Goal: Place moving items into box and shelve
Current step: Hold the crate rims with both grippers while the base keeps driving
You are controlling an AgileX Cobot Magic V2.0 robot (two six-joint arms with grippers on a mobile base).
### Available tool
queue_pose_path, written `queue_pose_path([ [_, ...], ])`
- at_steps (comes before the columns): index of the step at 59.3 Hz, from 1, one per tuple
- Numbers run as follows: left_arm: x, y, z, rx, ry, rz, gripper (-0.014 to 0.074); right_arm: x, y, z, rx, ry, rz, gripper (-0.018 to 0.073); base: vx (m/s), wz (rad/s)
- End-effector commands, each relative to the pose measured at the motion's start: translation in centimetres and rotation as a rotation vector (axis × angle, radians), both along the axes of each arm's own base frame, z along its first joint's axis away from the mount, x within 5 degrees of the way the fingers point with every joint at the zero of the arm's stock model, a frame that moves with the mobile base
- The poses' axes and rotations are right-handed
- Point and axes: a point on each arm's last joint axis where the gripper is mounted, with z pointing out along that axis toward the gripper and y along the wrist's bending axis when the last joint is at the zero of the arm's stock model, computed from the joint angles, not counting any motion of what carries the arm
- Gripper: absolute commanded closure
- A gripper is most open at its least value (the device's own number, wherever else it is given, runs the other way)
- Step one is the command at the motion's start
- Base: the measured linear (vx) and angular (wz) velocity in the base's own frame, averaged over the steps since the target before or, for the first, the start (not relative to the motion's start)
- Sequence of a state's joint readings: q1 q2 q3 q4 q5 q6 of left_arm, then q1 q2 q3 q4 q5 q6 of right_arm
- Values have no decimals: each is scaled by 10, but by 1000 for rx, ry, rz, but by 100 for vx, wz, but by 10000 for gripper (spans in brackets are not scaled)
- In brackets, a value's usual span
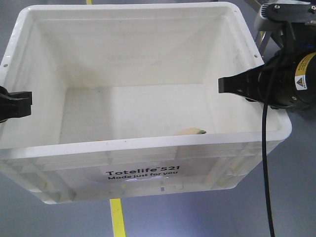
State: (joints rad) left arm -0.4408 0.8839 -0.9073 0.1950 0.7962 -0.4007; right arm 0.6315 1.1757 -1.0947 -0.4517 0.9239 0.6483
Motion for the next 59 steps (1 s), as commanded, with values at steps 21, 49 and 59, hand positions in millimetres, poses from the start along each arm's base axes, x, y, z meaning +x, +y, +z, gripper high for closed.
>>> queue_pose_path([
  [21,0,-6,35,-98,-246,-63,582,3,0,28,31,-185,58,461,14,-45],
  [49,0,-6,35,-98,-246,-63,582,3,0,28,31,-185,58,461,12,-47],
  [59,0,-6,35,-98,-246,-63,582,3,0,28,31,-185,58,461,14,-52],
])
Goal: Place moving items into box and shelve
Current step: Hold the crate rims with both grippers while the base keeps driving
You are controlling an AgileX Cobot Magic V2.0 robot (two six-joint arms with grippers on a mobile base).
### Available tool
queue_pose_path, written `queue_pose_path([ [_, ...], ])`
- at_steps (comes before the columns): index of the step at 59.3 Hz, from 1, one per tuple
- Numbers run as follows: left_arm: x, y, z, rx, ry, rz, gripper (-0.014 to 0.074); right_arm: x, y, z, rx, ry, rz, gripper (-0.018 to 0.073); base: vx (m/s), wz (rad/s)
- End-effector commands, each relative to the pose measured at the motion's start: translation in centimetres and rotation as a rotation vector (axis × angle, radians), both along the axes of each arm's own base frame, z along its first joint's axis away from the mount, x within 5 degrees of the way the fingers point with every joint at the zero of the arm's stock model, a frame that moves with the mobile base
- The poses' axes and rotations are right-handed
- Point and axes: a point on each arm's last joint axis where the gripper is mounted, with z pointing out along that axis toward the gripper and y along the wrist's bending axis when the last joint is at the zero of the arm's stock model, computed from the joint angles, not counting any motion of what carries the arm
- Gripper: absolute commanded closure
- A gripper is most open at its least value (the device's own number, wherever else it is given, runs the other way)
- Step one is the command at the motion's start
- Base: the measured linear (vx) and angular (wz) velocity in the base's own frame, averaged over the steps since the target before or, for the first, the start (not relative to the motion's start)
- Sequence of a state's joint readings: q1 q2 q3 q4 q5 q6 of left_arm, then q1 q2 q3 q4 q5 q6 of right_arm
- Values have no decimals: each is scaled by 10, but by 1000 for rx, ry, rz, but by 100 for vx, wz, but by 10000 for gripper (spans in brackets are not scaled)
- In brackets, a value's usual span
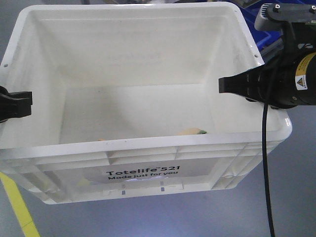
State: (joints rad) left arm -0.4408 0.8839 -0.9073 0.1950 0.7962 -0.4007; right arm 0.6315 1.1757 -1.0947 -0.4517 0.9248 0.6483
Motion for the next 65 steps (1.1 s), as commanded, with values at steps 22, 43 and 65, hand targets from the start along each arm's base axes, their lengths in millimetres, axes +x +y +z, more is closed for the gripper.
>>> queue_pose_path([
  [22,0,-6,35,-98,-246,-63,582,3,0,28,32,-186,59,461,15,-56],
  [43,0,-6,35,-98,-246,-63,582,3,0,28,32,-186,59,461,15,-57],
  [65,0,-6,35,-98,-246,-63,582,3,0,28,32,-186,59,461,16,-60],
])
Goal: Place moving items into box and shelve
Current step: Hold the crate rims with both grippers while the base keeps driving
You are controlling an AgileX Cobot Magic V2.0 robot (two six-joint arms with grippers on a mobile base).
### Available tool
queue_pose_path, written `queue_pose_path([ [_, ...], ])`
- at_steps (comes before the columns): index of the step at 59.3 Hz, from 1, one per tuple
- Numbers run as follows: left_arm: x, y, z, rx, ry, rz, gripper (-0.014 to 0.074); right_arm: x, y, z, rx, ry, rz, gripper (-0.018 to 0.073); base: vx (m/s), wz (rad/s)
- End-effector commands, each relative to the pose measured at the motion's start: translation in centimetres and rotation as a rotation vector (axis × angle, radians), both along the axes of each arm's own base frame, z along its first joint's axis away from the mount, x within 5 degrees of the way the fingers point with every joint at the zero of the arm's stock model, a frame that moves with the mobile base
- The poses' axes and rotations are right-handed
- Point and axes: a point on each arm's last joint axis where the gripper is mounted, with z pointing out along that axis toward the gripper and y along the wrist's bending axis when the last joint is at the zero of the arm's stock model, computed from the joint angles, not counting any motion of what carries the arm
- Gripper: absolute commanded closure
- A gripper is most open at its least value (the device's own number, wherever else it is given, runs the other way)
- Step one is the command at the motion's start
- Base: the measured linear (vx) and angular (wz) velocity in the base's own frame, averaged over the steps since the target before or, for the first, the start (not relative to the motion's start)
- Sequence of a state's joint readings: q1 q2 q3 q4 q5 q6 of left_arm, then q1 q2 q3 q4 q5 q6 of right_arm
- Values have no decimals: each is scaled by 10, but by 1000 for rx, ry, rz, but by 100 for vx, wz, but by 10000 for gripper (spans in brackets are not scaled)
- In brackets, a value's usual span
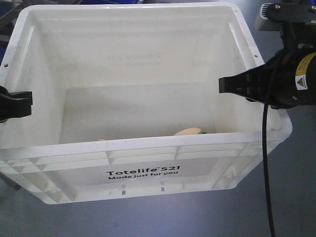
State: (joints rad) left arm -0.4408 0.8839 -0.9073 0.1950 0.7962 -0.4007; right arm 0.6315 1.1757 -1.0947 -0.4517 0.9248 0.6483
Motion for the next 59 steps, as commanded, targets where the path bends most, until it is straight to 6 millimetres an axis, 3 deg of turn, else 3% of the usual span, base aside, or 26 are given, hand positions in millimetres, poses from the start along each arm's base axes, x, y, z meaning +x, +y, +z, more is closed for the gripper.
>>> queue_pose_path([
  [1,0,-6,35,-98,-246,-63,582,3,0,28,32,-186,59,461,16,-58],
  [30,0,-6,35,-98,-246,-63,582,3,0,28,32,-186,59,461,17,-47],
  [59,0,-6,35,-98,-245,-63,582,3,0,28,32,-185,59,461,24,-16],
])
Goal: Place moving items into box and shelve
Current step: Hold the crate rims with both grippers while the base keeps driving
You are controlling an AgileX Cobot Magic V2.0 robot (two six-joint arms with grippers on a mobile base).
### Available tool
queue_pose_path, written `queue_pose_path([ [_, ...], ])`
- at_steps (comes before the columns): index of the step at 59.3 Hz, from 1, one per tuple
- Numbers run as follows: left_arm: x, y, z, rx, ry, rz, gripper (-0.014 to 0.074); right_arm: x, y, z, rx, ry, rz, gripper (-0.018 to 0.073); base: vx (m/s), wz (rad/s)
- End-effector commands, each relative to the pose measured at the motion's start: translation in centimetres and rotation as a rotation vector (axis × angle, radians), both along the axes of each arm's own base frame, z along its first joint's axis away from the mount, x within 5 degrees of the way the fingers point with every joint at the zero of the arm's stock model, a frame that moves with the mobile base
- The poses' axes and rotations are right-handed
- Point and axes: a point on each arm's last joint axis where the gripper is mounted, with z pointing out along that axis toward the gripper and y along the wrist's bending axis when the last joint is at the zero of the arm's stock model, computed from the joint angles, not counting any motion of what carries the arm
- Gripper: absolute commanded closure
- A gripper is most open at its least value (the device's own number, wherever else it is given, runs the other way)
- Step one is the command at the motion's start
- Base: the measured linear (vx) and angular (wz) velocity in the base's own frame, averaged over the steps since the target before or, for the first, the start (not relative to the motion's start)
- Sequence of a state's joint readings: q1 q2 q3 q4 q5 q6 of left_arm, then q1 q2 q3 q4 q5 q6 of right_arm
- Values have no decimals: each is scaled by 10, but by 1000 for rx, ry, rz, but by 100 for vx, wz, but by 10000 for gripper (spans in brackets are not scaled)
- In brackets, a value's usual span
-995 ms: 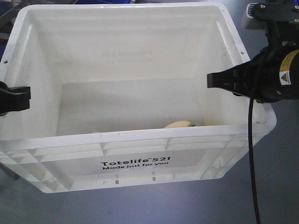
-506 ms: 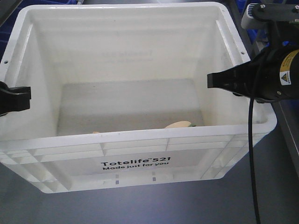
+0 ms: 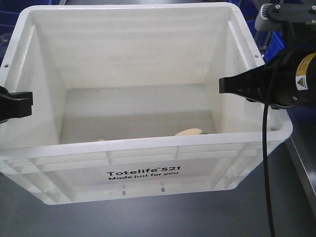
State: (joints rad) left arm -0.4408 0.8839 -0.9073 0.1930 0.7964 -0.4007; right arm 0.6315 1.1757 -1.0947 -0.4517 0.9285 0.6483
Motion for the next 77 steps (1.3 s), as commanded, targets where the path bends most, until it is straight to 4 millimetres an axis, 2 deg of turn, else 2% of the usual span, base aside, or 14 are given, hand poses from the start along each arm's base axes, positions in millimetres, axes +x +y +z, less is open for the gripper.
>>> queue_pose_path([
  [1,0,-6,35,-96,-246,-62,582,3,1,28,33,-188,60,461,28,-4],
  [77,0,-6,35,-97,-247,-63,582,3,0,27,26,-177,53,461,36,-3],
])
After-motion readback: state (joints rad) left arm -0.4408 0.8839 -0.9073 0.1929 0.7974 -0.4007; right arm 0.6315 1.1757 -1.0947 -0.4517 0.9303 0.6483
